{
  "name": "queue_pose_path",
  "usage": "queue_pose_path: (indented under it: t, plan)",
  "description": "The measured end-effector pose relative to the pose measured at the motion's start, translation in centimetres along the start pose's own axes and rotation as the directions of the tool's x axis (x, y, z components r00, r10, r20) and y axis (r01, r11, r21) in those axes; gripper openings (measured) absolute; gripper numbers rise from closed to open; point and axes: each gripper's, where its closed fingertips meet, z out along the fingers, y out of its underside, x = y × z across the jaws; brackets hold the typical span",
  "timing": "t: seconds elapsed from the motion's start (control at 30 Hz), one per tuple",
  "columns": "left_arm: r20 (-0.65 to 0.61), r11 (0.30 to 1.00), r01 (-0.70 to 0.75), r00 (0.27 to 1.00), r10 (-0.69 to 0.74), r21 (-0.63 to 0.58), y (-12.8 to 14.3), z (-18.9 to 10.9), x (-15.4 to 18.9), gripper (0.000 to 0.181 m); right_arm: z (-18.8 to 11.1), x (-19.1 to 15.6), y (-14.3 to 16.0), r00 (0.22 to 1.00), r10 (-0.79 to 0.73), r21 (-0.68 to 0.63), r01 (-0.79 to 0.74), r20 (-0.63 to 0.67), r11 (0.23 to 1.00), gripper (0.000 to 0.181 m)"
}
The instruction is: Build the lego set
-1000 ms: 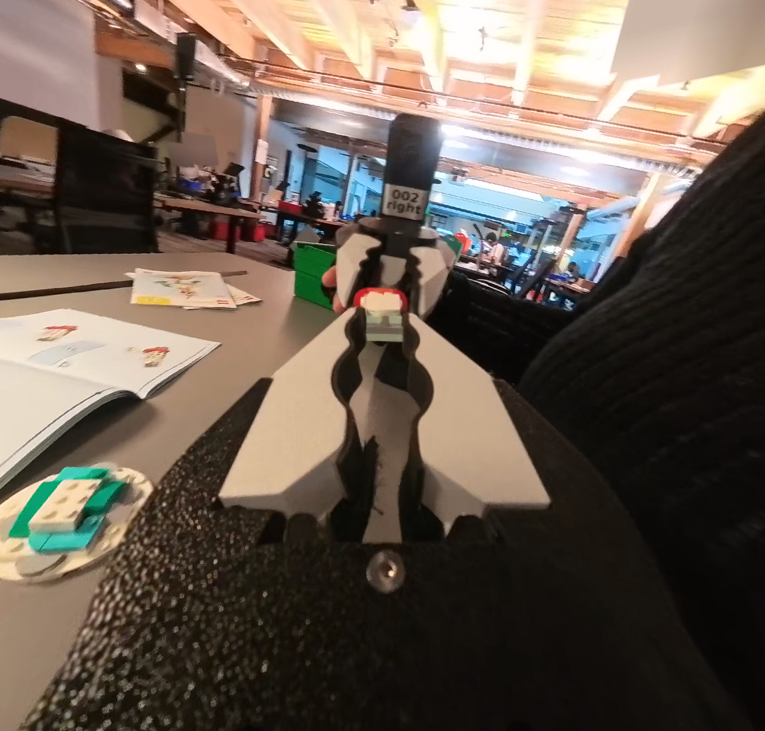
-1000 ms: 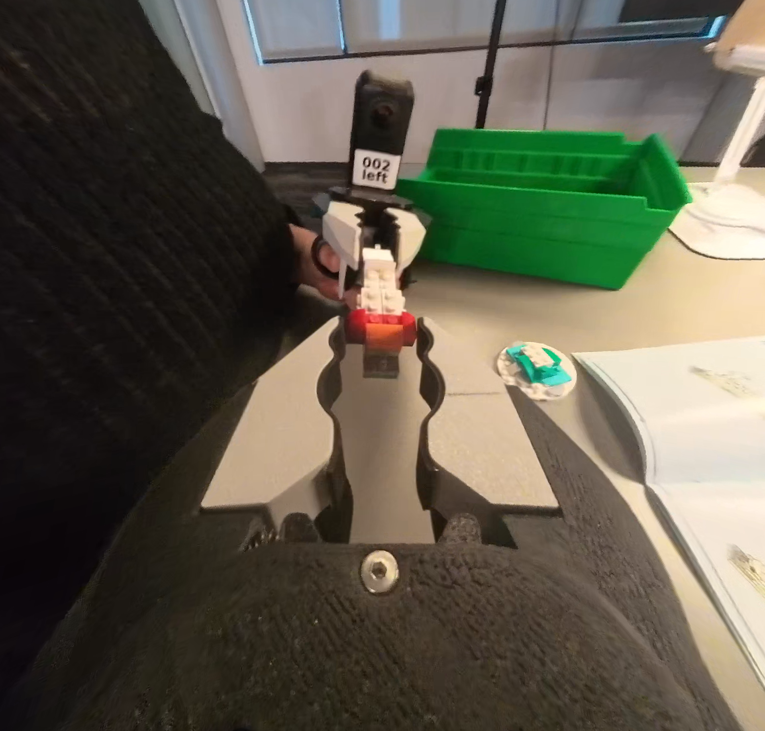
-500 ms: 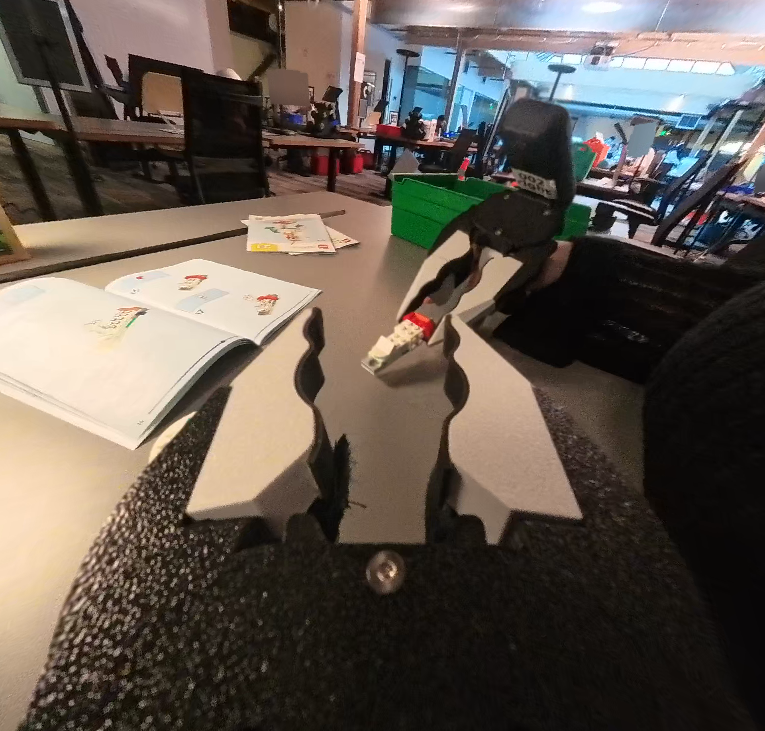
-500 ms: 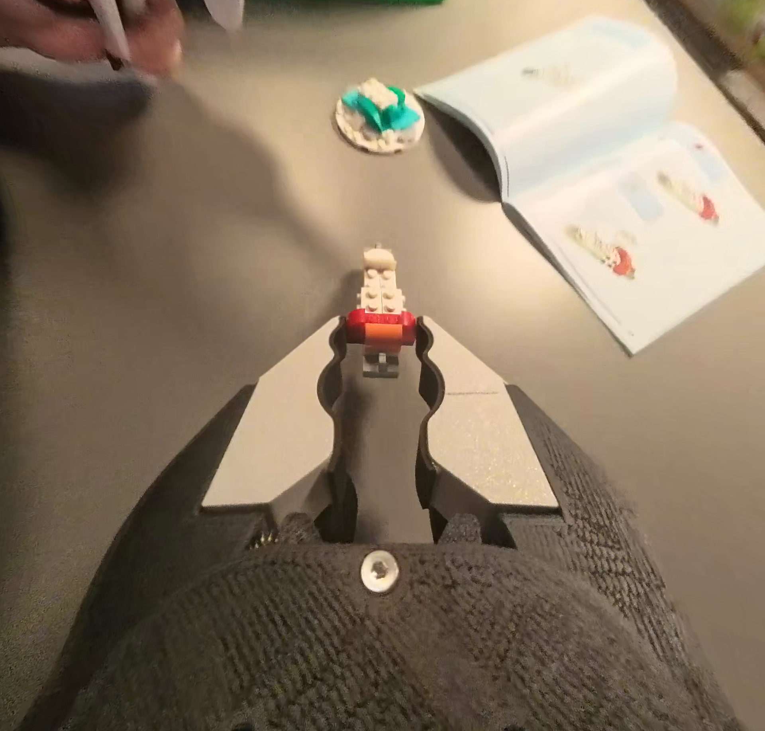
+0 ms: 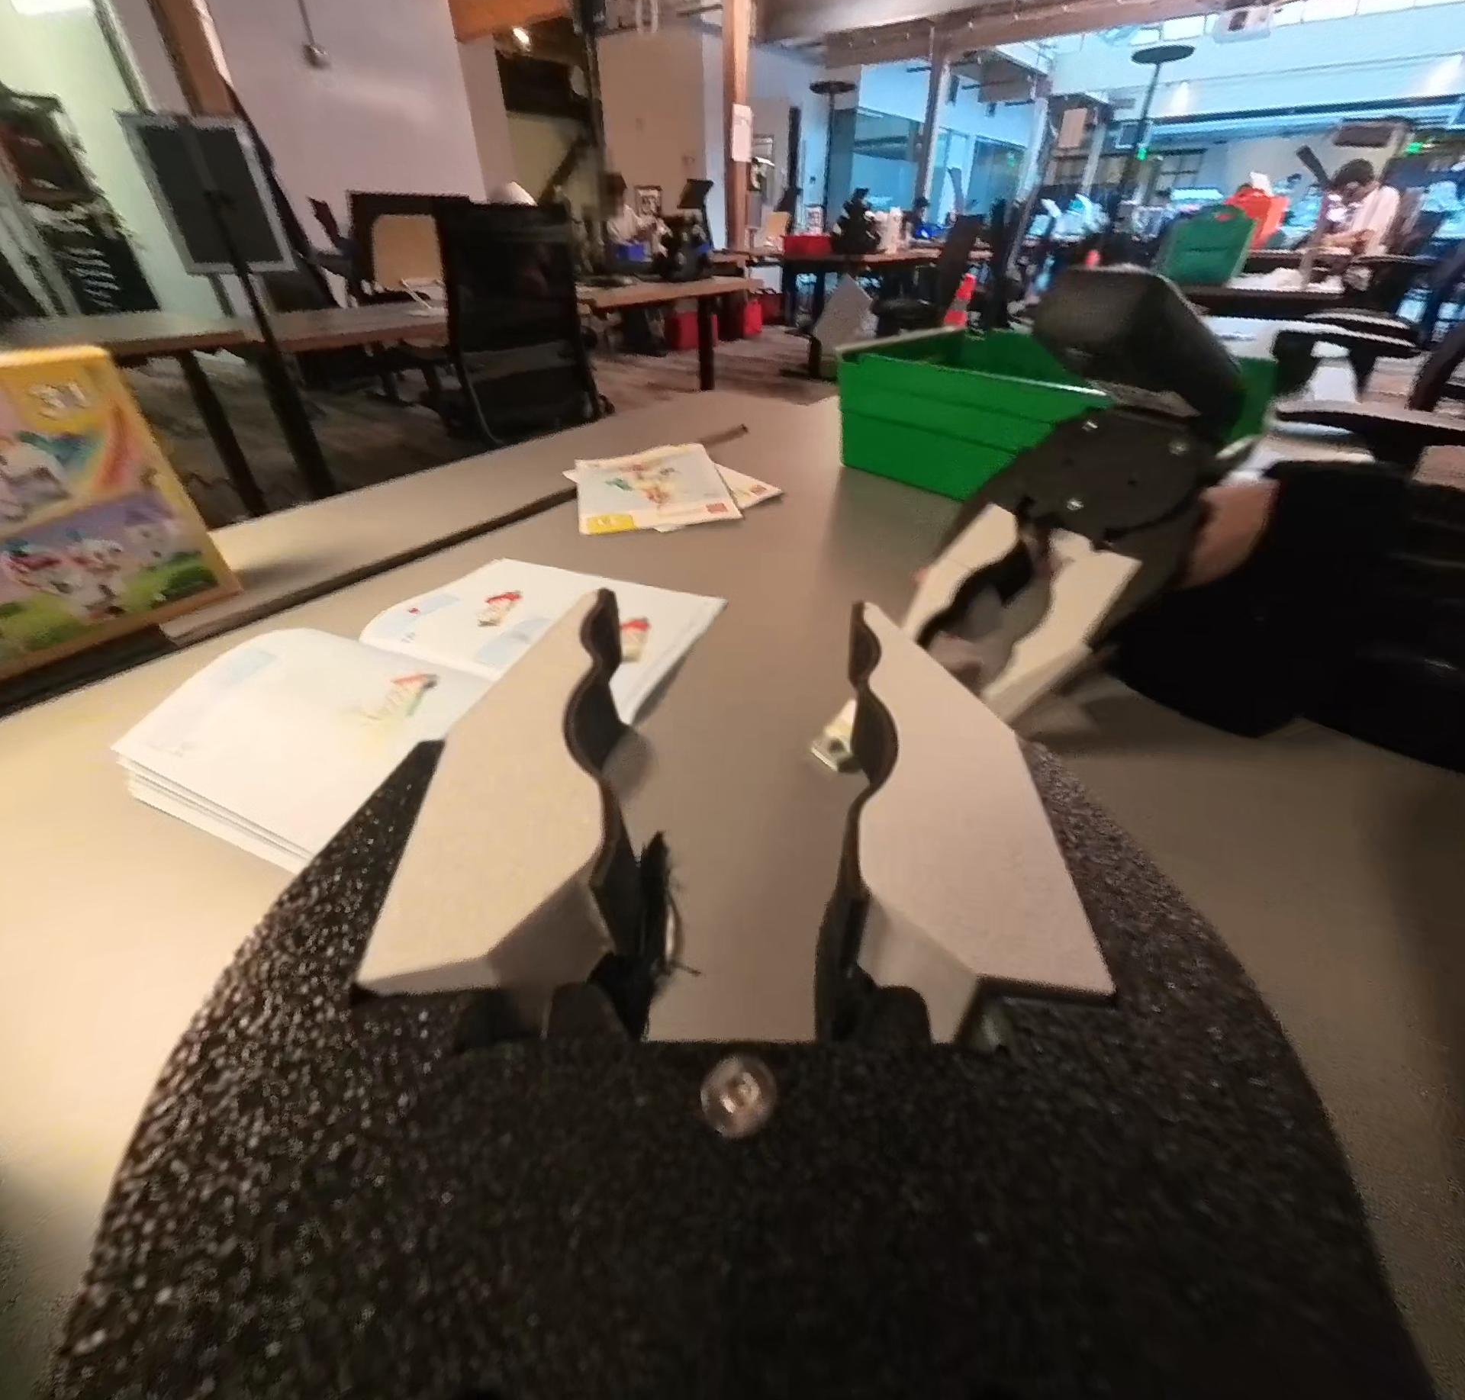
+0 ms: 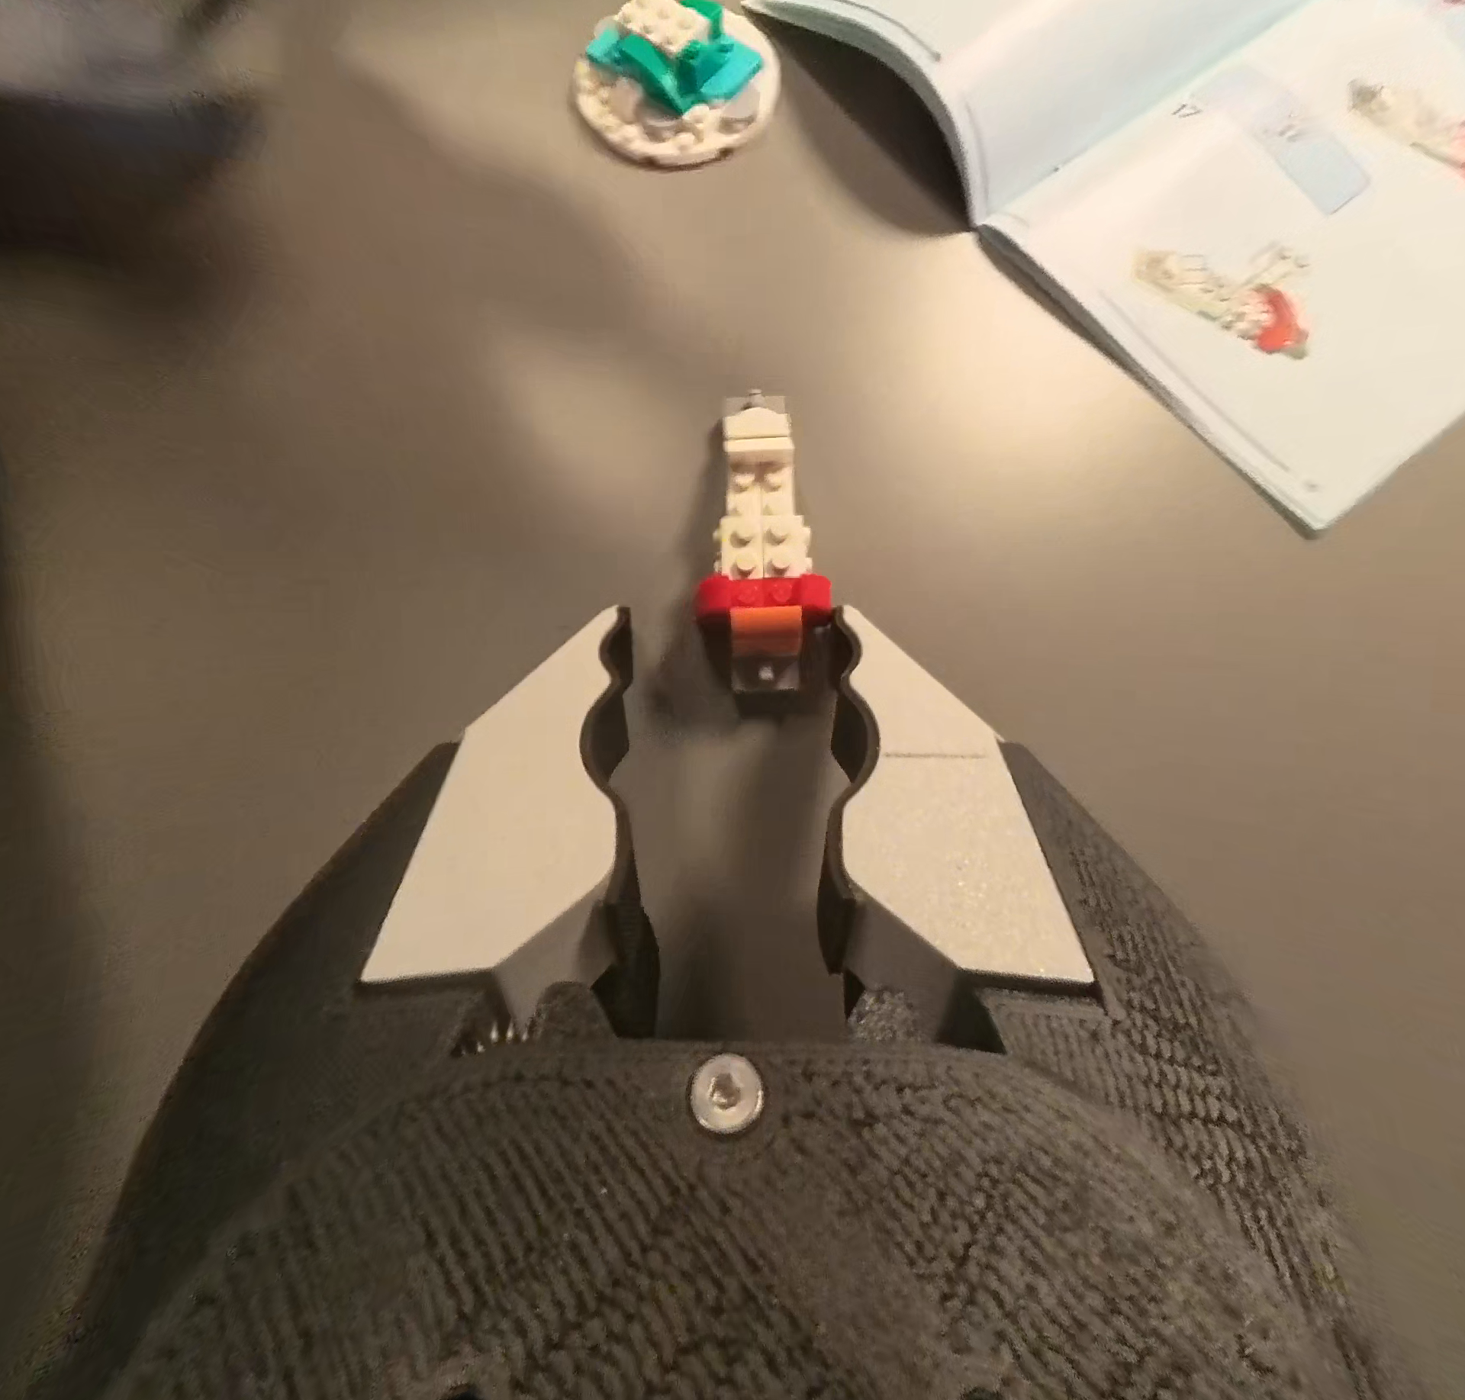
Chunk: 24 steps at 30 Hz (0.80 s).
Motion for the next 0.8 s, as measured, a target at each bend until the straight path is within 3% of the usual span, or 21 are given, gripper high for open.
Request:
queue_pose_path:
  t: [0.03, 0.17, 0.27, 0.3, 0.37, 0.43, 0.5, 0.57, 0.67, 0.8]
  plan:
    - [0.030, 1.000, -0.017, 0.999, 0.016, 0.016, -0.4, 0.2, -0.6, 0.056, -0.1, -1.0, -0.1, 0.999, 0.008, 0.006, -0.008, 0.053, 1.000, 0.048]
    - [0.094, 0.978, -0.211, 0.973, 0.210, -0.002, -1.8, 1.8, -3.0, 0.055, -1.0, -4.3, -2.4, 0.966, -0.011, 0.190, -0.040, 0.257, 0.981, 0.050]
    - [0.062, 0.978, -0.197, 0.978, 0.201, -0.068, -1.9, 3.7, -4.2, 0.057, -3.4, -2.2, -6.1, 0.974, -0.006, 0.448, -0.099, 0.228, 0.889, 0.049]
    - [0.035, 0.984, -0.154, 0.987, 0.157, -0.093, -1.5, 4.6, -4.3, 0.060, -4.2, -0.7, -7.1, 0.983, 0.013, 0.525, -0.107, 0.181, 0.844, 0.050]
    - [-0.021, 0.985, -0.073, 0.997, 0.071, -0.158, -0.3, 6.4, -3.9, 0.063, -6.0, 4.0, -8.8, 0.996, 0.072, 0.672, -0.020, -0.050, 0.740, 0.051]
    - [-0.063, 0.967, -0.049, 0.997, 0.034, -0.248, 1.3, 8.4, -3.3, 0.064, -8.7, 9.2, -9.2, 0.902, 0.185, 0.751, 0.194, -0.389, 0.632, 0.049]
    - [-0.101, 0.933, -0.058, 0.995, 0.023, -0.355, 3.1, 10.2, -2.5, 0.059, -11.0, 13.1, -8.5, 0.715, 0.290, 0.699, 0.375, -0.636, 0.608, 0.042]
    - [-0.141, 0.882, -0.056, 0.990, -0.013, -0.468, 4.8, 11.9, -1.6, 0.052, -11.4, 15.1, -8.5, 0.607, 0.293, 0.617, 0.437, -0.739, 0.654, 0.040]
    - [-0.132, 0.806, -0.069, 0.991, -0.012, -0.588, 7.0, 14.5, -1.9, 0.051, -10.8, 17.4, -8.7, 0.558, 0.275, 0.567, 0.457, -0.783, 0.686, 0.036]
    - [-0.093, 0.732, -0.136, 0.991, 0.100, -0.668, 9.0, 16.9, -4.2, 0.049, -10.7, 20.4, -7.5, 0.510, 0.306, 0.535, 0.397, -0.804, 0.746, 0.030]
